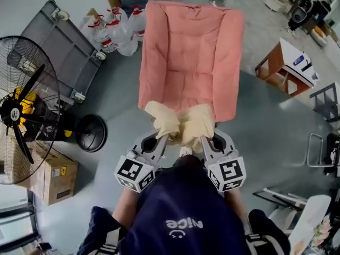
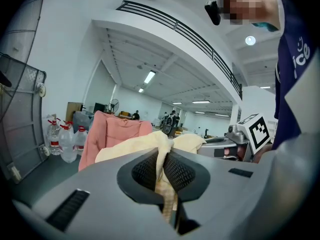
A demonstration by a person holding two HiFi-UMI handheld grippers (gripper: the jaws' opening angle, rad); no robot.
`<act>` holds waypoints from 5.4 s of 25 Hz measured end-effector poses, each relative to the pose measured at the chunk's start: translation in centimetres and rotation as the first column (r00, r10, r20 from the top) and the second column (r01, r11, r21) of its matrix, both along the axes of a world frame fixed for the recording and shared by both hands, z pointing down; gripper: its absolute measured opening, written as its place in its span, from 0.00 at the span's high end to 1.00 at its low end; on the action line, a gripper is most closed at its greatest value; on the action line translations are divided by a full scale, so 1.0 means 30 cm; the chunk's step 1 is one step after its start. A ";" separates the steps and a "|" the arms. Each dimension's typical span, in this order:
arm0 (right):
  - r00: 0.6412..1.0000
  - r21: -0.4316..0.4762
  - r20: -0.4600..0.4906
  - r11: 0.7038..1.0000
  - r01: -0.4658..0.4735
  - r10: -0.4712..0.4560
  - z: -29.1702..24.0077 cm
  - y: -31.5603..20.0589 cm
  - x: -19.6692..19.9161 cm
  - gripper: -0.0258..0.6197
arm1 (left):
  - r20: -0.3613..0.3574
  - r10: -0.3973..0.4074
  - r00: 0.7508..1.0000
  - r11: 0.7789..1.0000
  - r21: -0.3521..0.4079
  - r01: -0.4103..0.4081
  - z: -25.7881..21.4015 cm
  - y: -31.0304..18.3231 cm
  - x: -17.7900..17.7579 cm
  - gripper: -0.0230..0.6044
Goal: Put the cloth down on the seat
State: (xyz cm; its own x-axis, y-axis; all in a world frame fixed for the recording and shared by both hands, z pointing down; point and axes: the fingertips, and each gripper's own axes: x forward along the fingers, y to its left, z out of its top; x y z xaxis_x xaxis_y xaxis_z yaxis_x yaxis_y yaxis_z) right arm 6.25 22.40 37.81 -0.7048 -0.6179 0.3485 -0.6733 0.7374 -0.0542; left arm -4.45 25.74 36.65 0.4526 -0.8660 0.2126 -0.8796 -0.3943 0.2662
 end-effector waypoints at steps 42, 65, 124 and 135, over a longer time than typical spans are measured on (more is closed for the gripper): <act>0.984 -0.110 -0.061 0.978 -0.176 0.170 0.109 -0.775 0.024 0.86 | -0.006 0.167 0.986 0.981 -0.094 -0.167 0.121 -0.879 -0.005 0.91; 0.951 -0.090 -0.129 0.952 -0.292 0.280 0.147 -1.123 -0.189 0.86 | -0.041 0.326 0.944 0.936 -0.123 -0.329 0.171 -1.290 -0.209 0.91; 0.955 -0.577 -0.261 0.770 -0.273 0.143 1.226 -1.458 -0.063 0.86 | 0.099 0.216 0.971 0.752 -0.652 -0.101 1.234 -1.521 -0.079 0.91; 0.919 -0.633 -0.344 0.675 -0.378 0.191 1.450 -1.422 0.028 0.86 | 0.170 0.133 0.976 0.674 -0.737 0.037 1.475 -1.471 -0.130 0.91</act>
State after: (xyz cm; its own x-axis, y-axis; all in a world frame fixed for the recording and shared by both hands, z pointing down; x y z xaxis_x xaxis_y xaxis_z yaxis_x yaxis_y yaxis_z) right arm 7.10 -20.26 81.30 -0.3757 -0.3039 0.8755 -0.9034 0.3306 -0.2730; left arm -8.36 -18.40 80.89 0.3647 -0.3696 0.8546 -0.9300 -0.1895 0.3149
